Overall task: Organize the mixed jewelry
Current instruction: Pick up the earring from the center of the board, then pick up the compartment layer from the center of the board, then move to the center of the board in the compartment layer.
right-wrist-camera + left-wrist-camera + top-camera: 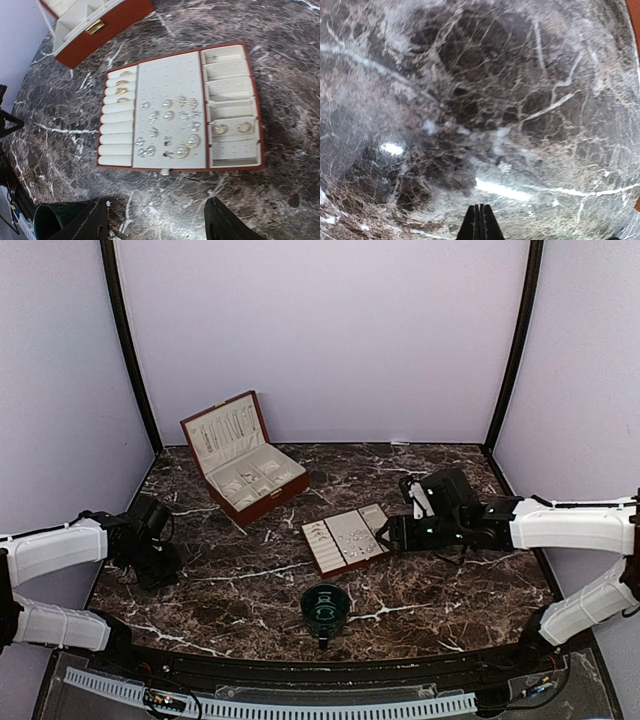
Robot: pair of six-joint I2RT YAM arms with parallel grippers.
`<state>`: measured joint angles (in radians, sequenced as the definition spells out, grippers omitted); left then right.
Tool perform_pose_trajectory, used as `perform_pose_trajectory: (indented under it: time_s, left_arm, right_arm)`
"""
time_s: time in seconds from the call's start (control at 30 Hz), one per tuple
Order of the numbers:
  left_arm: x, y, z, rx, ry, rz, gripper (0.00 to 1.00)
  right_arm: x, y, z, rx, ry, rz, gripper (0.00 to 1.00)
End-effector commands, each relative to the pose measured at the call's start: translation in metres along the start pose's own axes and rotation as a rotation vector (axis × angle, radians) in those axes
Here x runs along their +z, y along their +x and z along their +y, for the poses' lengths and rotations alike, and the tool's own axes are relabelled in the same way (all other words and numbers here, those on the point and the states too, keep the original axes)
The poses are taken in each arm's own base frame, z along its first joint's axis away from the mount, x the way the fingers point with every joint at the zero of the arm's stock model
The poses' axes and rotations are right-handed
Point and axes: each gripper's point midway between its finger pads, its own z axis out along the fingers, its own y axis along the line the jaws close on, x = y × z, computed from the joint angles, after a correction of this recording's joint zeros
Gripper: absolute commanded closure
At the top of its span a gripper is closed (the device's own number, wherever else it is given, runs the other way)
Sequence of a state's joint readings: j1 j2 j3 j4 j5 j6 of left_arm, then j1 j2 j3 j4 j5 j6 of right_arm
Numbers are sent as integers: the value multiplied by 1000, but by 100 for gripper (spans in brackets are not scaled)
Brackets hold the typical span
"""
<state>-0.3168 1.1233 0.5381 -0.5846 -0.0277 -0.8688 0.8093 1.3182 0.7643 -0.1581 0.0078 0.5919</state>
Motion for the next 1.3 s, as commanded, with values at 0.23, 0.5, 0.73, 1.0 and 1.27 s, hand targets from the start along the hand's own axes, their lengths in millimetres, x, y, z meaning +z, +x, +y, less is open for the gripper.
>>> perform_pose_trajectory:
  time_s: [0.23,0.5,0.73,1.0,1.27]
  left_arm:
    - [-28,-24,-23,89,57,-73,100]
    - [-55,-54,-68,216,178,-153,100]
    - [-49,-58,-96,323,238,-101,100]
    - [-44,-64,-109,422,263,-115,100]
    - [-34,-63,-112,463,291,-134,100]
  right_arm:
    - [34,-23,-84,6,232,77,53]
    - [62,-20,-100,-58,264,177,69]
    - [68,-4,-109,-58,298,239,70]
    - [78,-1,-108,33,292,251,90]
    - [92,-32,-92,220,272,171,100]
